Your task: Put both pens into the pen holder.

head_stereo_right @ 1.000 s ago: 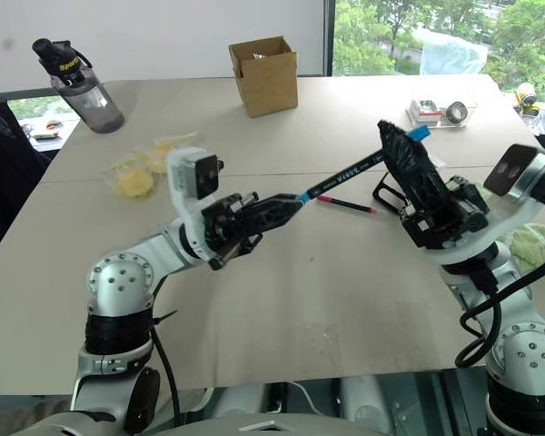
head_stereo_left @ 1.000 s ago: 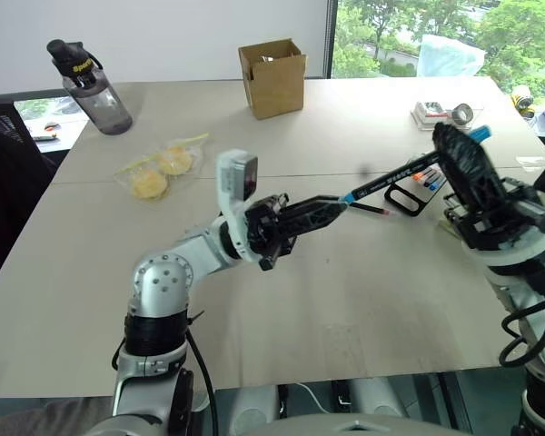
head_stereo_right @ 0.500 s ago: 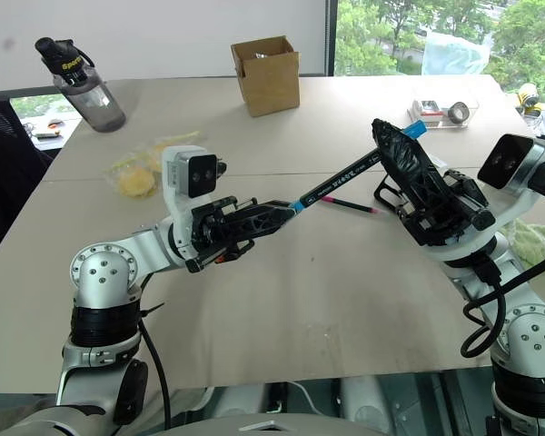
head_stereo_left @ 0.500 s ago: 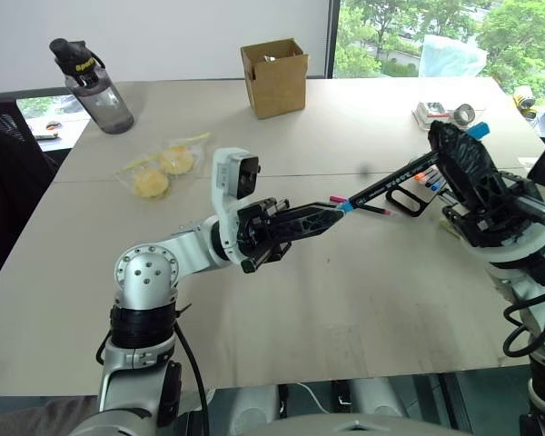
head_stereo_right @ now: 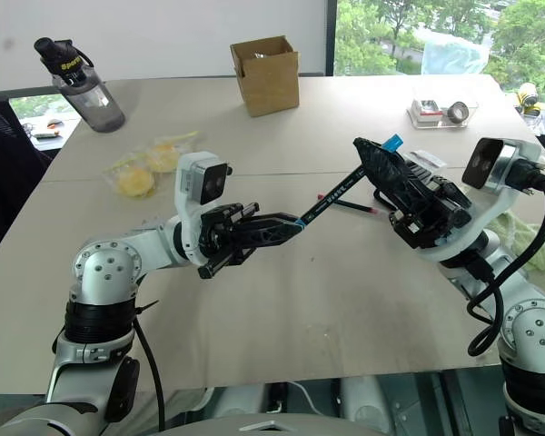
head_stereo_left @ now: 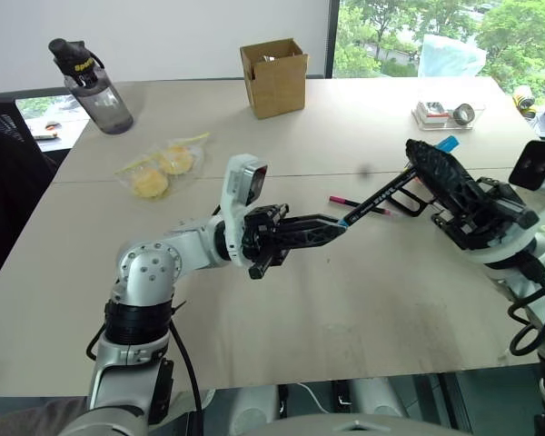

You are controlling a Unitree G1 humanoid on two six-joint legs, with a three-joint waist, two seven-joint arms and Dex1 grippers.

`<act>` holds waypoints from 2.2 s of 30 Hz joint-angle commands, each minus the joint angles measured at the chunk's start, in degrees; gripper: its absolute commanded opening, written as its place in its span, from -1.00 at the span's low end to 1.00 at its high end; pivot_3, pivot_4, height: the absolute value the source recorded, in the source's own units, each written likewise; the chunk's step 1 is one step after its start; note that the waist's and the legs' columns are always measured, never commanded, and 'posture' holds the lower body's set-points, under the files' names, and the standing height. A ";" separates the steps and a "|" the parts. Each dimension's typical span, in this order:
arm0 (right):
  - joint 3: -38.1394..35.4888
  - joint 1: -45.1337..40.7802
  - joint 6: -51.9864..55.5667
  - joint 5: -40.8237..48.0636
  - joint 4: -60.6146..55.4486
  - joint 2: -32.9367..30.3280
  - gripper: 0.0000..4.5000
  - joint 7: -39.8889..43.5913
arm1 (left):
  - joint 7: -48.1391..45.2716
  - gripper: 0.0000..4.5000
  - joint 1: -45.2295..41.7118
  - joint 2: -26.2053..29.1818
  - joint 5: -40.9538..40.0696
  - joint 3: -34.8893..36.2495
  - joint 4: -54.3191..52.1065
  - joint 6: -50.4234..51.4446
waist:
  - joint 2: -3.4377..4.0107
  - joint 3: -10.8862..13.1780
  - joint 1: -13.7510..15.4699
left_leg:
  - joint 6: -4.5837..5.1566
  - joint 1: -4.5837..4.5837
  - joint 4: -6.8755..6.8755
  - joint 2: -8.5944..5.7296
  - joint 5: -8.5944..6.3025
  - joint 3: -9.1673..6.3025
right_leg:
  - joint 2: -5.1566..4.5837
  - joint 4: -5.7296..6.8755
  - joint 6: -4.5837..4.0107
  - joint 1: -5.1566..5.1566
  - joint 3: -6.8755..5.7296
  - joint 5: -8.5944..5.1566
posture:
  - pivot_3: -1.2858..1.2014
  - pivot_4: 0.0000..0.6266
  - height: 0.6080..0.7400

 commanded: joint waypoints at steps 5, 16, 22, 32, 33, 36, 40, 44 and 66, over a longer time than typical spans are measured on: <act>10.74 1.26 8.21 -3.31 -5.70 0.28 -0.98 -1.41 | 1.25 -0.99 -2.73 -4.73 0.62 -0.32 -2.65 -3.80 | 0.00 0.00 0.00 | 0.00 0.00 0.00 0.00 0.00 0.00 | -0.02 0.00 0.00 0.00 0.00 0.00 | 0.03 -0.52 0.93; 10.89 1.01 8.28 -3.26 -5.83 0.82 -0.98 -2.69 | 2.00 0.30 -2.36 -6.57 4.67 -0.54 -1.80 -5.28 | -0.07 0.07 -0.08 | 0.00 -0.01 0.01 0.03 0.00 -0.03 | -0.07 -0.01 0.00 0.00 0.03 0.00 | 0.03 -0.52 0.93; 9.42 1.15 7.99 -3.07 -5.09 0.57 -0.98 -2.91 | 0.09 0.50 -1.24 -5.06 4.85 -0.06 -2.71 -6.00 | -0.10 0.09 0.00 | 0.00 -0.02 0.01 0.01 0.00 -0.04 | -0.02 -0.01 0.00 0.00 -0.01 0.00 | 0.03 -0.52 0.93; 5.04 3.41 7.89 -6.28 -2.43 -0.42 -0.98 -0.83 | -1.40 0.50 0.19 -1.78 5.36 0.12 -3.83 -6.34 | -0.10 0.09 0.00 | 0.00 -0.02 0.01 0.01 0.00 -0.04 | -0.02 -0.01 0.00 0.00 -0.01 0.00 | 0.03 -0.52 0.93; 4.07 3.69 7.89 -6.60 -1.80 -0.90 -0.98 -0.36 | -1.62 0.50 0.38 -1.25 5.74 -0.05 -3.97 -6.48 | -0.11 0.10 0.01 | 0.00 -0.02 0.02 0.01 0.00 -0.04 | -0.02 -0.01 0.00 0.00 -0.01 0.00 | 0.03 -0.52 0.93; 0.08 4.10 7.95 -6.75 0.79 -2.68 -0.98 1.32 | -2.59 0.50 1.02 1.35 8.01 -1.22 -4.20 -6.87 | -0.11 0.10 0.01 | 0.01 -0.01 0.01 -0.01 0.00 -0.02 | -0.02 -0.01 0.00 0.00 0.00 0.00 | 0.03 -0.52 0.93; -6.27 5.13 8.54 -7.10 4.12 -5.78 -0.98 4.16 | -5.11 0.50 1.89 5.29 12.52 -2.72 -4.09 -9.36 | -0.13 0.11 0.05 | 0.02 -0.01 0.01 -0.01 -0.01 -0.02 | 0.05 -0.01 0.00 -0.01 0.00 0.00 | 0.03 -0.52 0.93; -10.89 5.56 7.23 -14.24 6.03 -8.78 -0.98 7.51 | -5.98 0.50 1.85 7.95 19.43 -3.25 -4.26 -15.10 | -0.13 0.11 0.12 | 0.03 -0.02 0.00 -0.01 -0.02 -0.02 | 0.05 -0.03 0.00 -0.01 0.00 0.00 | 0.03 -0.52 0.93; 4.92 -5.94 -38.38 -95.00 11.50 -17.61 -0.98 19.74 | 9.13 0.50 5.57 7.95 41.19 -9.62 -13.41 -24.16 | -0.21 0.21 0.44 | -0.11 -0.03 0.02 -0.01 0.06 0.16 | -0.02 -0.04 0.01 -0.07 0.07 0.00 | 0.03 -0.52 0.93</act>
